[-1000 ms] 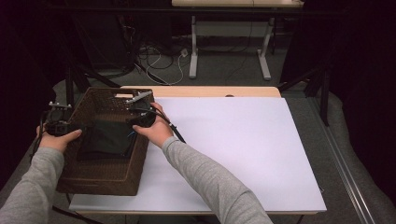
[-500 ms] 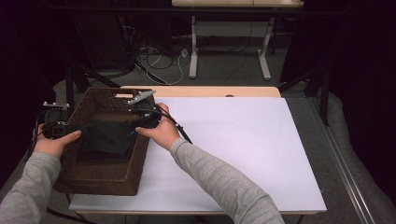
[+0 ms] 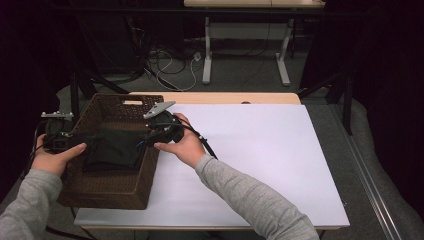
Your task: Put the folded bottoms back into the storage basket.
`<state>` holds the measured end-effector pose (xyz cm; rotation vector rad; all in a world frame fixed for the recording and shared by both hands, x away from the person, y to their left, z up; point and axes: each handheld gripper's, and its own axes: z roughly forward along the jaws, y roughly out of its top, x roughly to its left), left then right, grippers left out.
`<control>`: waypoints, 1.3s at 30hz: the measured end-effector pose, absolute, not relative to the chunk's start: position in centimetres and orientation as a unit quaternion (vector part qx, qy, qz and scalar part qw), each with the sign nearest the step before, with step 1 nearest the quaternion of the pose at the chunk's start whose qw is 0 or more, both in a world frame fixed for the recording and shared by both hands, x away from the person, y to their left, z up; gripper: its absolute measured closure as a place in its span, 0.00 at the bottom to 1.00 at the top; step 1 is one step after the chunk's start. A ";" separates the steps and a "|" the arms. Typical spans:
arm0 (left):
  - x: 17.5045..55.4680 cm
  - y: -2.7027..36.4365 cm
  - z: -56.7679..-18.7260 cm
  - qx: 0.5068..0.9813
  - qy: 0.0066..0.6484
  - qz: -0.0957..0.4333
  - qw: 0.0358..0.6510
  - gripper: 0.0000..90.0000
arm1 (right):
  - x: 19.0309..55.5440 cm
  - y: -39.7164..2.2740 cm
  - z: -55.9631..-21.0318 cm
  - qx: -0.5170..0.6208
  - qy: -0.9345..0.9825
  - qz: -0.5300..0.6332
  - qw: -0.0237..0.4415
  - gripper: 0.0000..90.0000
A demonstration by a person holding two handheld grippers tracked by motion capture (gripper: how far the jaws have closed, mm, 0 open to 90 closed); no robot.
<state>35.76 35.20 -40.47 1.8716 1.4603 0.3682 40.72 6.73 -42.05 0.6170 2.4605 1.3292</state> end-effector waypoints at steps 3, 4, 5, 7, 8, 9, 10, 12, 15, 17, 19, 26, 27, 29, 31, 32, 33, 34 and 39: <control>35.3 34.3 -40.2 0.730 0.562 0.145 0.361 0.40 | 40.0 6.2 -41.8 0.214 0.853 0.457 0.132 0.38; 35.1 34.1 -40.2 0.731 0.561 0.146 0.361 0.40 | 39.8 6.0 -41.8 0.215 0.854 0.457 0.129 0.36; 35.0 33.8 -40.1 0.733 0.559 0.146 0.358 0.40 | 39.6 5.7 -41.8 0.211 0.853 0.458 0.134 0.34; 34.7 33.1 -40.0 0.738 0.556 0.146 0.353 0.38 | 39.1 5.1 -41.7 0.205 0.853 0.459 0.141 0.30; 34.5 32.7 -40.0 0.735 0.558 0.148 0.355 0.35 | 39.0 4.9 -41.8 0.204 0.853 0.459 0.145 0.28; 34.4 32.3 -40.0 0.735 0.558 0.148 0.356 0.32 | 38.8 4.6 -41.7 0.204 0.854 0.454 0.151 0.26; 34.2 32.0 -40.0 0.737 0.555 0.148 0.356 0.30 | 38.6 4.3 -41.7 0.204 0.855 0.450 0.155 0.23; 34.0 31.2 -40.0 0.738 0.551 0.148 0.359 0.27 | 38.5 3.6 -41.7 0.205 0.855 0.448 0.160 0.21; 33.8 30.0 -40.1 0.744 0.542 0.145 0.363 0.24 | 38.2 2.4 -41.5 0.213 0.853 0.448 0.161 0.16; 33.6 29.3 -40.1 0.747 0.538 0.143 0.364 0.19 | 37.9 1.5 -41.5 0.218 0.850 0.452 0.162 0.13; 33.5 28.6 -40.1 0.748 0.535 0.142 0.368 0.16 | 37.6 0.6 -41.5 0.227 0.847 0.453 0.163 0.04; 33.5 25.7 -40.4 0.743 0.521 0.139 0.396 0.00 | 36.8 -2.4 -41.7 0.243 0.839 0.457 0.169 0.00; 33.6 25.3 -40.5 0.744 0.518 0.135 0.400 0.00 | 36.6 -2.9 -41.7 0.243 0.838 0.457 0.171 0.00; 33.6 24.9 -40.6 0.746 0.514 0.133 0.402 0.00 | 36.5 -3.4 -41.8 0.246 0.837 0.458 0.172 0.00; 33.7 23.7 -41.1 0.748 0.503 0.126 0.414 0.00 | 36.2 -4.9 -42.0 0.255 0.830 0.463 0.178 0.00; 33.8 23.3 -41.3 0.749 0.496 0.122 0.422 0.00 | 36.1 -5.4 -42.0 0.259 0.828 0.463 0.180 0.00; 33.8 23.0 -41.4 0.751 0.489 0.116 0.428 0.00 | 36.1 -5.9 -42.1 0.264 0.826 0.465 0.181 0.00; 33.8 22.6 -41.5 0.750 0.488 0.111 0.431 0.00 | 36.0 -6.5 -42.2 0.269 0.823 0.467 0.181 0.00; 33.7 20.9 -42.1 0.759 0.477 0.126 0.424 0.00 | 35.8 -9.6 -42.6 0.298 0.810 0.471 0.185 0.00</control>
